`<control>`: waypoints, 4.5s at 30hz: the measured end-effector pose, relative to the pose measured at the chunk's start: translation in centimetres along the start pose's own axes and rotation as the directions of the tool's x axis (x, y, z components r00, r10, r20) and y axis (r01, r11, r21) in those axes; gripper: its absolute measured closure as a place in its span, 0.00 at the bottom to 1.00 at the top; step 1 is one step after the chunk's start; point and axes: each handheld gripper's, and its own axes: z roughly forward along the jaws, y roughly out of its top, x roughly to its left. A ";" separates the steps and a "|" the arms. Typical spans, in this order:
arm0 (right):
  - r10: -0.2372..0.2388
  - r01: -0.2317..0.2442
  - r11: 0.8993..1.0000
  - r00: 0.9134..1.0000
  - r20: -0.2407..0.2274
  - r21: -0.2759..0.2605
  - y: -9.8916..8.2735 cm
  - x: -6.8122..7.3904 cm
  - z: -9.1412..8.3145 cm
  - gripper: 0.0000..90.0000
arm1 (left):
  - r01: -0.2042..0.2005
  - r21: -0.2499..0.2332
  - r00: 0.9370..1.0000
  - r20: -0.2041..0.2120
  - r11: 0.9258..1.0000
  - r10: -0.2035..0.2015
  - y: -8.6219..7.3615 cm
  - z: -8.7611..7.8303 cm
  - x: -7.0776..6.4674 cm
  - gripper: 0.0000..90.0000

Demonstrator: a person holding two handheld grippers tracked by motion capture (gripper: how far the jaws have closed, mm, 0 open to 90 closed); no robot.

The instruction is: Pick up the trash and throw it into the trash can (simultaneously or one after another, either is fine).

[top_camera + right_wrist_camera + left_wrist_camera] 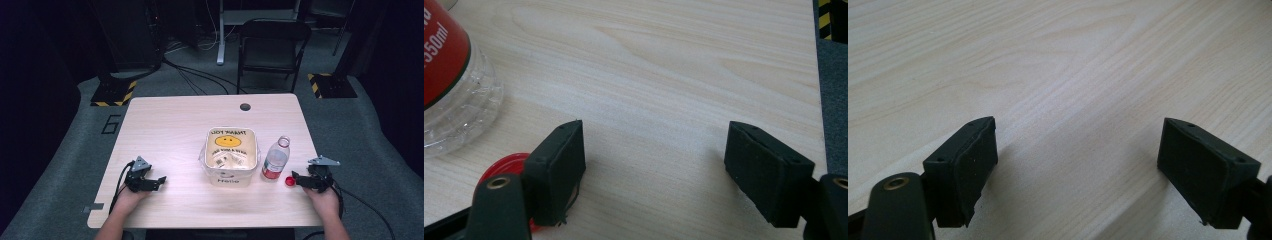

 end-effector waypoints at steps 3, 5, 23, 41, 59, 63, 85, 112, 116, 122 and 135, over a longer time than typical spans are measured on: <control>-0.001 0.001 1.000 1.000 -0.002 0.000 0.0 0.0 0.0 0.27 | -0.002 0.000 1.000 -0.002 1.000 0.002 0.0 0.0 0.0 0.18; -0.002 0.002 1.000 1.000 -0.002 -0.001 0.0 -0.1 0.0 0.27 | -0.004 0.002 1.000 -0.002 1.000 0.004 0.0 0.0 0.0 0.18; 0.021 -0.022 1.000 0.999 -0.028 -0.013 0.1 -0.2 -0.2 0.43 | -0.012 -0.001 1.000 0.003 1.000 0.012 -0.2 -0.2 -0.2 0.18; -0.022 0.020 0.995 0.999 -0.027 -0.097 2.2 0.8 -3.1 0.36 | -0.013 -0.002 1.000 0.005 1.000 0.013 -0.2 -0.2 -0.1 0.18; -0.131 0.111 0.982 0.984 -0.122 -0.152 3.0 2.8 -5.5 0.32 | -0.007 -0.005 1.000 0.007 1.000 0.007 -0.2 -0.2 -0.1 0.18; -0.161 0.131 0.976 0.971 -0.178 -0.173 3.1 3.3 -6.0 0.30 | -0.003 -0.007 1.000 0.006 1.000 0.003 -0.2 -0.2 -0.2 0.18; -0.186 0.116 0.965 0.936 -0.299 -0.235 4.2 5.8 -6.4 0.15 | -0.019 0.002 1.000 0.004 1.000 0.019 -0.2 -0.2 -0.1 0.18; -0.168 0.100 0.970 0.934 -0.315 -0.222 5.3 6.6 -4.9 0.15 | -0.012 0.000 1.000 0.006 1.000 0.012 -0.2 -0.2 -0.1 0.18; -0.170 0.100 0.969 0.934 -0.313 -0.226 5.6 6.7 -4.7 0.15 | -0.014 -0.002 1.000 0.005 1.000 0.014 -0.2 -0.2 -0.1 0.18; -0.168 0.097 0.968 0.935 -0.313 -0.230 5.7 6.8 -4.5 0.15 | -0.015 -0.001 1.000 0.005 1.000 0.015 -0.2 -0.2 -0.1 0.18; -0.170 0.097 0.965 0.939 -0.298 -0.243 6.0 7.5 -3.8 0.20 | -0.008 0.001 1.000 0.007 1.000 0.008 -0.2 -0.2 -0.1 0.18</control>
